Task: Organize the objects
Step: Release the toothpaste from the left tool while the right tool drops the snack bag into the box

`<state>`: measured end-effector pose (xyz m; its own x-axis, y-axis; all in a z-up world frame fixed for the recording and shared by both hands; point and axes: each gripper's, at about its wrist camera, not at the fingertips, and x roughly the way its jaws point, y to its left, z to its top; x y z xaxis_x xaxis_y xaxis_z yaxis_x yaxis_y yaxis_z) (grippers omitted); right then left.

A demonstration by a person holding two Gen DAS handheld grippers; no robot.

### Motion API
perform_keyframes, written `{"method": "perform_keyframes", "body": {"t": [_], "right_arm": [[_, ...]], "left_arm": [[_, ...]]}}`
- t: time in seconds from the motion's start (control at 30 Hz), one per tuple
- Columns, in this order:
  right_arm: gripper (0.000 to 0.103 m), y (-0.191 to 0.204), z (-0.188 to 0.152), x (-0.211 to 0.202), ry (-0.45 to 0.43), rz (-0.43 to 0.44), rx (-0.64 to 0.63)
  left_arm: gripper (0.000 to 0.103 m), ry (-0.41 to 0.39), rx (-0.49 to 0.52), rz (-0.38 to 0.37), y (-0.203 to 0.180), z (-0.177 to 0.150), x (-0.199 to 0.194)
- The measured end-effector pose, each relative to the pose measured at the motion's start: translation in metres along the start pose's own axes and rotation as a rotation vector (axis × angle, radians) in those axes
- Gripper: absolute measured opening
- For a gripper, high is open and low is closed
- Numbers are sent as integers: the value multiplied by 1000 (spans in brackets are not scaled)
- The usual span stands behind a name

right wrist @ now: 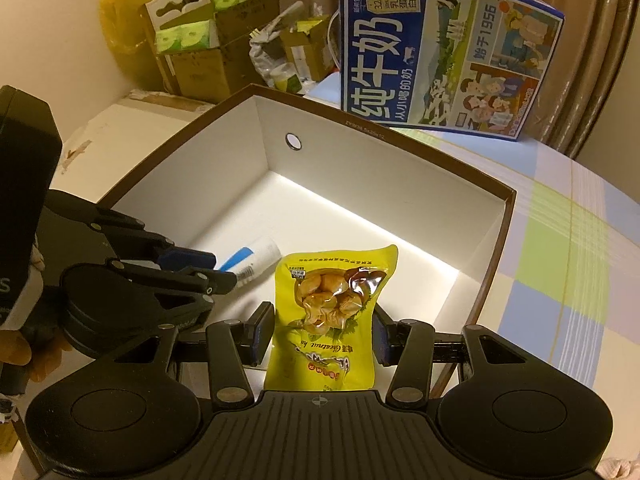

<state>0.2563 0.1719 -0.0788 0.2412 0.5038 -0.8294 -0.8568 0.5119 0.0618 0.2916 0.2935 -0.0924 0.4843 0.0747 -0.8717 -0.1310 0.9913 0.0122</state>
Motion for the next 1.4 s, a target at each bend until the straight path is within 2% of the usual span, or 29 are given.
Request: {"method": "perform_keyframes", "body": {"t": [0.17, 0.27, 0.33, 0.47, 0.6, 0.7, 0.73, 0.87, 0.97, 1.2, 1.4], "right_arm": [[47, -1, 1, -1, -17, 3, 7], [50, -4, 2, -2, -20, 11, 22], [52, -5, 0, -8, -44, 18, 27], [63, -8, -4, -24, -96, 36, 40], [66, -8, -11, -46, -132, 76, 66], [67, -5, -22, -64, -154, 101, 75], [67, -4, -26, -71, -159, 108, 80], [68, -1, -42, -92, -179, 128, 103], [68, 0, -53, -109, -200, 144, 131], [69, 5, -77, -144, -226, 169, 174], [69, 6, -97, -169, -236, 174, 193]], "left_arm": [[14, -11, 1, -7, 0, 3, -4], [19, -20, -16, -26, 2, 3, -10], [26, -35, -18, -26, 2, 3, -17], [41, -63, -26, -38, 3, 2, -34], [50, -99, -39, -37, 6, -2, -55], [66, -121, -47, -38, 6, -6, -71], [67, -130, -47, -34, 4, -9, -78], [70, -148, -50, -30, -2, -19, -101], [77, -164, -66, -30, -5, -29, -118], [80, -200, -107, -29, -16, -52, -156], [81, -195, -127, -20, -33, -73, -177]]}}
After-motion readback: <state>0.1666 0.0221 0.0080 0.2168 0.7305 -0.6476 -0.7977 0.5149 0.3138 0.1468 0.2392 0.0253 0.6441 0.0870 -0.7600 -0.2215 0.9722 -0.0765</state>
